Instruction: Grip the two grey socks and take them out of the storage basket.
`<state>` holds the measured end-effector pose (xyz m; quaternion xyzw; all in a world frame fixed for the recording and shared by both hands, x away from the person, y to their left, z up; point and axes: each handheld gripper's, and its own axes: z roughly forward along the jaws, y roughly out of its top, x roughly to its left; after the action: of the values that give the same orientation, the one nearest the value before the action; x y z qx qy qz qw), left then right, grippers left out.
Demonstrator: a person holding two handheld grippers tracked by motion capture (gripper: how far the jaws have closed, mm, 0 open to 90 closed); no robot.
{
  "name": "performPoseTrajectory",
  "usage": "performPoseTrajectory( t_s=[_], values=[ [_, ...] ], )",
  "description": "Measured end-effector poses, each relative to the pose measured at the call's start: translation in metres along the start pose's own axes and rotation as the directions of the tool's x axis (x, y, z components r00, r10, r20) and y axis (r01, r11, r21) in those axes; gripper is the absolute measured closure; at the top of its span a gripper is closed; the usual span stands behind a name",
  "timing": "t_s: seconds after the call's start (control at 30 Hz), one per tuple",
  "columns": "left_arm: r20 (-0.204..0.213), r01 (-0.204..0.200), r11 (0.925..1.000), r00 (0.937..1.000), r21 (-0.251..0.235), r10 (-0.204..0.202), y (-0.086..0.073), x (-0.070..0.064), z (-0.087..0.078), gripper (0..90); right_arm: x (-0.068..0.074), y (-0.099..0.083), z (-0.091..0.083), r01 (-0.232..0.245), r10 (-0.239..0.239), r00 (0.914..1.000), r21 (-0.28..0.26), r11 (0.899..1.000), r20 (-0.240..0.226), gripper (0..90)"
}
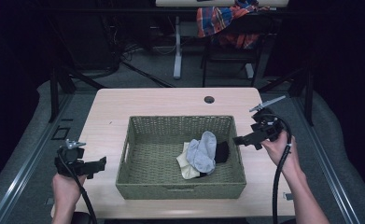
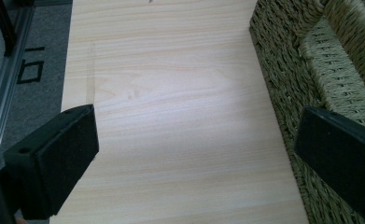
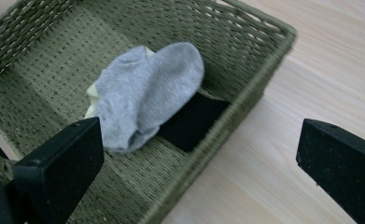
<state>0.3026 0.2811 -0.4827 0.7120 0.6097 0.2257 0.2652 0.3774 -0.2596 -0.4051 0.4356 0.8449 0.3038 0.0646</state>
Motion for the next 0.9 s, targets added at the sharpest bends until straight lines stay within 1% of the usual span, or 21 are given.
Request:
performPoseTrajectory(
  t_s=[0.03,0.1,0.13,0.17,0.23,0.3,0.33,0.4,0.47,0.5,0.53,0.57,0.6,0.63,0.67,0.7,0.73,0.77,0.8,0.83,0.9],
  values=[
    [0.000,0.000,1.0000,1.0000,-0.002,0.000,0.000,0.000,0.000,0.2,0.006,0.009,0.004,0.025,-0.024,0.9997,0.027,0.999,-0.007,0.3],
    [0.002,0.000,1.0000,1.0000,-0.008,0.000,0.000,0.000,-0.001,0.2,0.010,0.013,0.006,0.028,-0.027,0.9996,0.026,0.999,-0.010,0.3],
    [0.007,0.000,1.0000,1.0000,-0.008,0.000,0.000,0.000,-0.001,0.2,0.014,0.021,0.012,0.037,-0.036,0.9992,0.036,0.999,-0.015,0.7],
    [0.009,0.000,1.0000,1.0000,-0.008,0.000,0.000,0.000,-0.001,0.2,0.015,0.024,0.014,0.037,-0.036,0.9991,0.040,0.998,-0.024,1.0],
    [0.009,0.000,1.0000,1.0000,-0.009,0.000,0.000,0.000,-0.001,0.2,0.018,0.030,0.021,0.047,-0.045,0.9986,0.065,0.997,-0.029,1.9],
    [0.010,0.002,1.0000,1.0000,-0.009,-0.002,0.000,0.000,0.000,0.2,0.020,0.035,0.029,0.053,-0.049,0.9977,0.087,0.995,-0.046,2.7],
    [0.011,0.002,1.0000,0.9999,-0.009,-0.002,0.000,0.000,0.000,0.2,0.022,0.037,0.034,0.045,-0.040,0.9975,0.086,0.995,-0.058,3.4],
    [0.012,0.003,1.0000,0.9999,-0.009,-0.003,0.000,0.000,0.000,0.1,0.025,0.041,0.041,0.059,-0.053,0.9968,0.110,0.992,-0.059,5.0],
    [0.013,0.002,0.9999,0.9999,-0.010,-0.002,0.000,0.000,0.000,0.2,0.029,0.044,0.052,0.049,-0.040,0.9962,0.117,0.992,-0.077,7.6],
    [0.013,0.001,0.9999,0.9999,-0.011,-0.001,0.000,0.000,0.000,0.2,0.030,0.046,0.055,0.064,-0.054,0.9954,0.137,0.989,-0.080,8.8],
    [0.013,0.001,0.9999,0.9999,-0.011,-0.001,0.000,0.000,-0.001,0.2,0.031,0.046,0.059,0.076,-0.066,0.9948,0.144,0.987,-0.079,9.5],
    [0.012,0.001,0.9999,0.9999,-0.012,-0.001,0.000,0.000,-0.001,0.1,0.034,0.047,0.062,0.068,-0.057,0.9947,0.138,0.988,-0.086,10.3],
    [0.012,0.001,0.9999,0.9999,-0.012,-0.001,0.000,0.000,-0.001,0.2,0.034,0.049,0.065,0.092,-0.079,0.9931,0.158,0.983,-0.087,11.0],
    [0.013,0.002,0.9999,0.9999,-0.010,-0.002,0.000,0.000,-0.001,0.2,0.037,0.050,0.069,0.077,-0.064,0.9937,0.150,0.986,-0.093,12.7],
    [0.012,0.002,0.9999,0.9999,-0.010,-0.002,0.000,0.000,-0.001,0.2,0.038,0.051,0.071,0.087,-0.071,0.9927,0.162,0.983,-0.097,13.7],
    [0.012,0.002,0.9999,0.9999,-0.010,-0.002,0.000,0.000,-0.001,0.2,0.040,0.050,0.075,0.080,-0.064,0.9926,0.160,0.984,-0.103,14.2],
    [0.012,0.001,1.0000,0.9999,-0.009,-0.001,0.000,0.000,-0.001,0.2,0.041,0.052,0.078,0.102,-0.085,0.9914,0.181,0.978,-0.100,15.1],
    [0.012,0.001,1.0000,0.9999,-0.009,-0.001,0.000,0.000,-0.001,0.2,0.042,0.052,0.081,0.109,-0.092,0.9910,0.193,0.975,-0.098,16.8],
    [0.013,0.001,1.0000,0.9999,-0.009,-0.001,0.000,0.000,0.000,0.2,0.044,0.053,0.084,0.117,-0.099,0.9905,0.214,0.970,-0.095,20.0],
    [0.016,0.000,0.9999,0.9999,-0.012,0.000,0.000,0.000,-0.001,0.1,0.045,0.052,0.087,0.120,-0.099,0.9897,0.219,0.968,-0.103,22.3],
    [0.016,-0.001,0.9999,0.9999,-0.015,0.001,0.000,0.000,-0.001,0.1,0.048,0.051,0.094,0.130,-0.107,0.9886,0.244,0.961,-0.106,27.2]
  ],
)
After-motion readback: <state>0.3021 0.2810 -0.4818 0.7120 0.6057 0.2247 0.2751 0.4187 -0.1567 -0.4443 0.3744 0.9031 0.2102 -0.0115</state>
